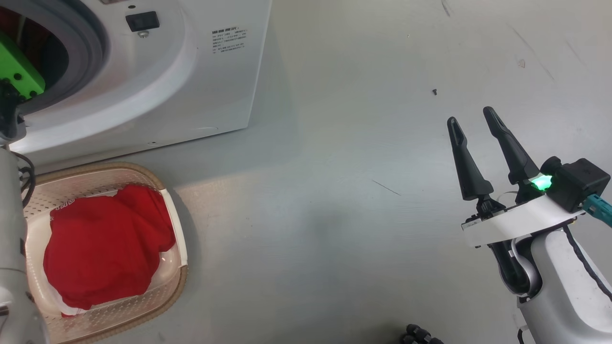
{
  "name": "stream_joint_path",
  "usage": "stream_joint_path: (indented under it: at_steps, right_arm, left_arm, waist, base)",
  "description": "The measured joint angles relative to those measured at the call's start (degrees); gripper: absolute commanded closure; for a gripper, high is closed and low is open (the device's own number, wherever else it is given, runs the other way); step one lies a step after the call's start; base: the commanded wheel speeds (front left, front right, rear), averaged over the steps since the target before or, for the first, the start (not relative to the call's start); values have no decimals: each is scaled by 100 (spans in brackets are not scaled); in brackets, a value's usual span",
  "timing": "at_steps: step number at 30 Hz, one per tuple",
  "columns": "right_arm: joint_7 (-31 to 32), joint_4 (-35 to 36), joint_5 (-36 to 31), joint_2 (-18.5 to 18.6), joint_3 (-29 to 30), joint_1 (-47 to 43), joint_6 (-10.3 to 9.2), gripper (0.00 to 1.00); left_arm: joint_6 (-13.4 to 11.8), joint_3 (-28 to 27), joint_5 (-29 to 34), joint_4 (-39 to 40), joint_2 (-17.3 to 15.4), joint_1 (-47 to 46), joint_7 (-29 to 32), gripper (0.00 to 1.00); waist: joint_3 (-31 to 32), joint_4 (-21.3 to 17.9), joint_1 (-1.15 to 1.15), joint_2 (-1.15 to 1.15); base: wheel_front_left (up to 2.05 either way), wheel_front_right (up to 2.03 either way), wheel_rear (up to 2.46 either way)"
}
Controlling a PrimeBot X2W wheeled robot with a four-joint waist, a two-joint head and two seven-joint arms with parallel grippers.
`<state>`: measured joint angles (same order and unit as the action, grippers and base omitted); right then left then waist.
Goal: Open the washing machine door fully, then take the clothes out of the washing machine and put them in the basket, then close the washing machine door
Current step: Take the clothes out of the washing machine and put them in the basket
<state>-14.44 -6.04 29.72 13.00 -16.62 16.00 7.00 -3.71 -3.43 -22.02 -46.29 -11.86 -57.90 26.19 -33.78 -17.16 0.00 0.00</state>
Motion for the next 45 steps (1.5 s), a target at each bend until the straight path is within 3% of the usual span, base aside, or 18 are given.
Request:
stream_joint_path:
  at_steps: [16, 45]
  right_arm:
    - [-1, -88, -35, 1, 57, 5, 0, 0]
    - [0, -301, -112, 33, 96, -391, 0, 0]
  left_arm:
    - [303, 143, 44, -254, 237, 209, -862, 100]
    - [858, 255, -12, -548, 533, 1356, -2358, 100]
  waist:
    - [295, 167, 0, 0]
    - [1432, 817, 0, 0]
  base:
    - [0, 0, 0]
    - [0, 0, 0]
